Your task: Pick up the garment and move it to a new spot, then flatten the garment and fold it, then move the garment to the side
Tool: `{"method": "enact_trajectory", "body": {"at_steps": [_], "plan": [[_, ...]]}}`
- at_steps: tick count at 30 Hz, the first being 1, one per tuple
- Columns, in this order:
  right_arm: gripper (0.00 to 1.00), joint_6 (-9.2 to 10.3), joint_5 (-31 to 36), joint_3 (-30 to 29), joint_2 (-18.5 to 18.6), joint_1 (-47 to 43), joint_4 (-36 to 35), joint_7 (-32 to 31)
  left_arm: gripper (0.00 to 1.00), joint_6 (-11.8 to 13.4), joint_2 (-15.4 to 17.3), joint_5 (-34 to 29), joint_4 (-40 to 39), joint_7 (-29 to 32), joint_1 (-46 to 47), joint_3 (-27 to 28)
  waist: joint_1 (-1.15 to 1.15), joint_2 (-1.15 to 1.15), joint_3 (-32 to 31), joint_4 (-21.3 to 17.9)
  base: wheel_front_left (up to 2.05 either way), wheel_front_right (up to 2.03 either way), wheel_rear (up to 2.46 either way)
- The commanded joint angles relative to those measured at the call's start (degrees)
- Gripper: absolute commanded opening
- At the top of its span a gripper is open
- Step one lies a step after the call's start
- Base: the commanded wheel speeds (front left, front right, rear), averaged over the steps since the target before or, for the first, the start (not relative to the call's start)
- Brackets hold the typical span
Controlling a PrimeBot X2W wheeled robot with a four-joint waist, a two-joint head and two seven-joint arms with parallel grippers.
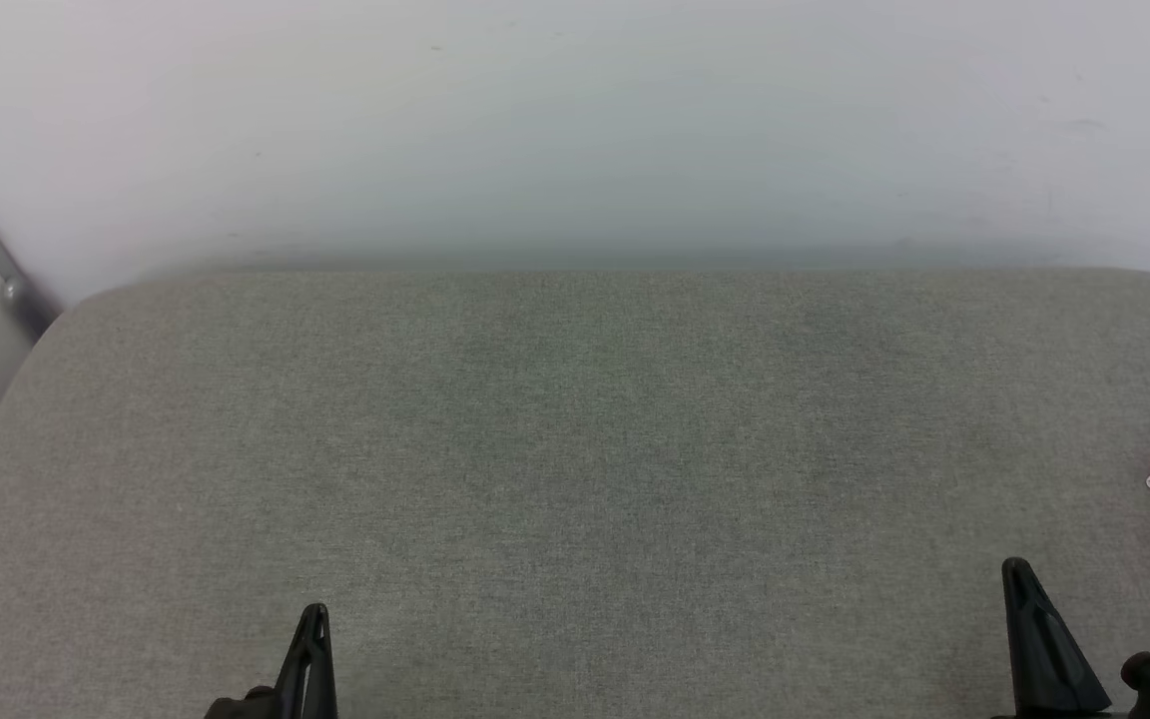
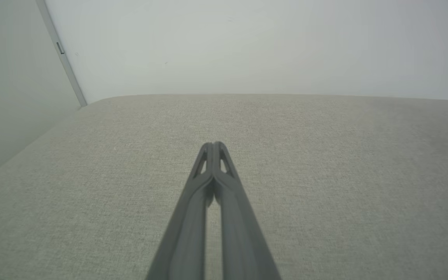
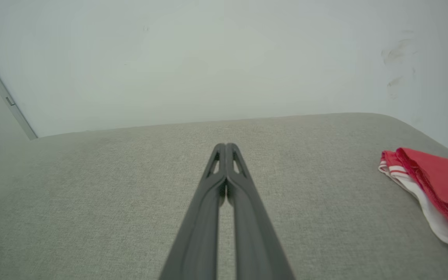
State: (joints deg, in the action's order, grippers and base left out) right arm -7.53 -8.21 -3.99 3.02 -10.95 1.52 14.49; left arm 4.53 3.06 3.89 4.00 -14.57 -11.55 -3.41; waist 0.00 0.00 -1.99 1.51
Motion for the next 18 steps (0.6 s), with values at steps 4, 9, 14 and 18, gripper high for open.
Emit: {"method": "enact_trajectory", "body": {"at_steps": [4, 9, 14, 18], "plan": [[0.0, 0.0, -6.2, 0.2, 0.4, 1.3, -0.1, -1.0, 0.0, -0.7, 0.4, 6.5, -0.4, 1.0, 1.2, 0.3, 0.0, 0.0, 0.1, -0.1, 0.0, 0.0, 0.0], [0.0, 0.01, -12.1, 0.4, 0.6, 2.5, 0.9, -2.1, 0.0, -1.5, 0.7, 12.7, 0.5, 2.1, 2.5, 0.6, 0.0, 0.0, 0.2, -0.1, 0.0, 0.0, 0.0], [0.0, 0.01, -17.6, 0.6, 0.9, 3.7, 1.7, -3.2, 0.0, -2.4, 1.0, 18.5, 1.3, 3.2, 3.7, 0.8, 0.0, 0.0, 0.3, -0.2, 0.0, 0.0, 0.0], [0.0, 0.01, -21.8, 0.7, 1.0, 4.5, 2.3, -4.0, 0.0, -3.0, 1.1, 22.9, 2.0, 4.0, 4.6, 1.1, 0.0, 0.0, 0.3, -0.2, 0.0, 0.0, 0.0]]}}
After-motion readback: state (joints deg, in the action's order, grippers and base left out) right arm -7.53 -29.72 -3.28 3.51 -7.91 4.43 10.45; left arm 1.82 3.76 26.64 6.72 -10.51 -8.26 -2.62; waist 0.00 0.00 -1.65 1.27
